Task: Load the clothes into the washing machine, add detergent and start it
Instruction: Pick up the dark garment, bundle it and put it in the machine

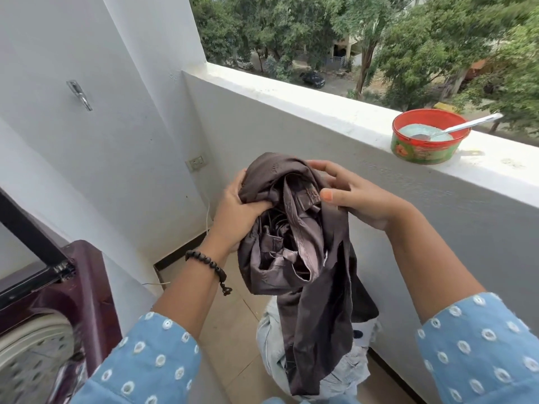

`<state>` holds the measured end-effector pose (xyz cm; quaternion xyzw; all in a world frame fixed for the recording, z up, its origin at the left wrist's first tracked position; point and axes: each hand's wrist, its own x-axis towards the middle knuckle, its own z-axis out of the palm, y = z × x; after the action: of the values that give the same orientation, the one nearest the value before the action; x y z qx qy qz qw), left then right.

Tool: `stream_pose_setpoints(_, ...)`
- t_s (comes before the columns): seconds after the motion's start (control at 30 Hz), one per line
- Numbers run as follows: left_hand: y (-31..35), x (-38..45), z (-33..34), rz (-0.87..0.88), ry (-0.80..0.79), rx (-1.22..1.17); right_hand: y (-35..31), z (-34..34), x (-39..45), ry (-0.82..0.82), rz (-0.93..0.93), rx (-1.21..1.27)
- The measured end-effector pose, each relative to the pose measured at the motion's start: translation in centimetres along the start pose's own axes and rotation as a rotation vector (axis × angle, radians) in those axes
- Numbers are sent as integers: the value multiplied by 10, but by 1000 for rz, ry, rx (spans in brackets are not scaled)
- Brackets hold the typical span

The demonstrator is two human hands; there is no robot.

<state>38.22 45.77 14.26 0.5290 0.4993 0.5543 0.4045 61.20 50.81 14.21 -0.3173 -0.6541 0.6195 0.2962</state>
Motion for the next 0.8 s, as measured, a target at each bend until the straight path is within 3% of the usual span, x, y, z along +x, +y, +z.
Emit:
stream_pose_setpoints(0.13,11,9,-13,60,104,-185,27,7,-8,-49,16,38)
stream_pose_setpoints(0.27,30,16,-20,146,9,-169,33,29,-7,-4,48,31)
stream_pose_setpoints(0.5,53,18,-52,275,-118,82,8,5,-24,292,56,-79)
stream_pose_setpoints(0.67,47,20,-57,314,-13,86,-15,-1,-35,265,-77,-38)
stream_pose_setpoints(0.8,39,22,-34,247,187,-152,-7,24,-32,214,-91,157)
